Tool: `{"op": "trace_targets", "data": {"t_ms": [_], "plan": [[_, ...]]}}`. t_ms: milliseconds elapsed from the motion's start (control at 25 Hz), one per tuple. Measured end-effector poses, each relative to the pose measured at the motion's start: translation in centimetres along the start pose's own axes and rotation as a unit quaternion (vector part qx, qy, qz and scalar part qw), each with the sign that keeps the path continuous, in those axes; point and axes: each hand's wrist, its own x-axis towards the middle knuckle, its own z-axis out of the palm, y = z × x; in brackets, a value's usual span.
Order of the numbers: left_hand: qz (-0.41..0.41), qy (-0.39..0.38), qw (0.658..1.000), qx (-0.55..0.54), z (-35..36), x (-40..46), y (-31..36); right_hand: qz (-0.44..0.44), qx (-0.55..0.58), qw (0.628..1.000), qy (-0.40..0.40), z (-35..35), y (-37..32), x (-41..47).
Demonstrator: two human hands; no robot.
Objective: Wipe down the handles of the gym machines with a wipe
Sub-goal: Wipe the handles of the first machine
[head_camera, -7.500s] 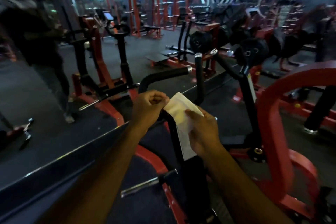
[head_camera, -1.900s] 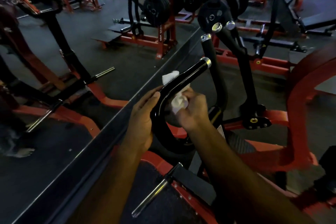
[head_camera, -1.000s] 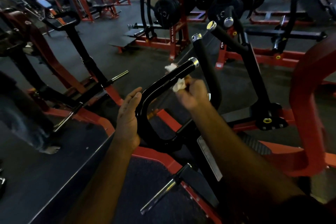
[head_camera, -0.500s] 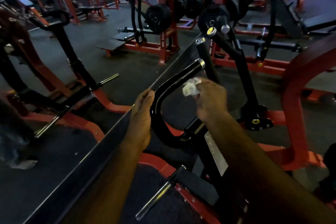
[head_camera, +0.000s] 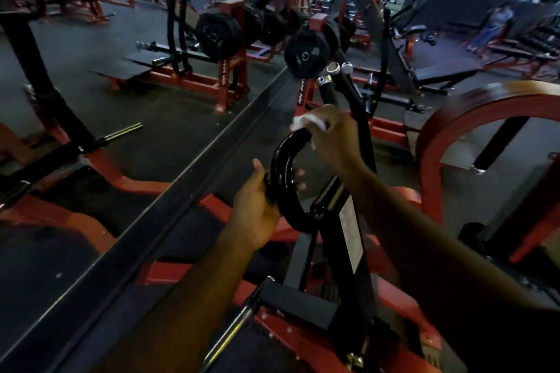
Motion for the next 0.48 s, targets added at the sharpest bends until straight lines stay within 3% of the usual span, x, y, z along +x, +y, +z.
{"op": "trace_targets", "data": {"t_ms": [80, 200, 280, 400, 480], "plan": [[-0.008, -0.007, 1.000, -0.028, -0.3, -0.2, -0.3, 0.041, -0.044, 0.998, -0.033, -0.5, -0.3, 1.8], [-0.025, -0.043, 0.996, -0.078, -1.5, -0.4, -0.5, -0.129, -0.160, 0.965, -0.165, 0.3, -2.4, -1.1], [-0.044, -0.069, 0.992, -0.100, -1.9, -0.2, -0.5, -0.160, -0.176, 0.946, -0.222, 0.0, -4.0, -1.9], [-0.046, -0.103, 0.986, -0.124, -2.1, -0.1, -0.7, -0.076, -0.236, 0.955, -0.165, 0.8, -5.4, 0.3], [-0.052, -0.119, 0.983, -0.128, -2.4, 0.0, -0.8, -0.082, -0.279, 0.944, -0.156, 1.4, -6.0, -1.1]]}}
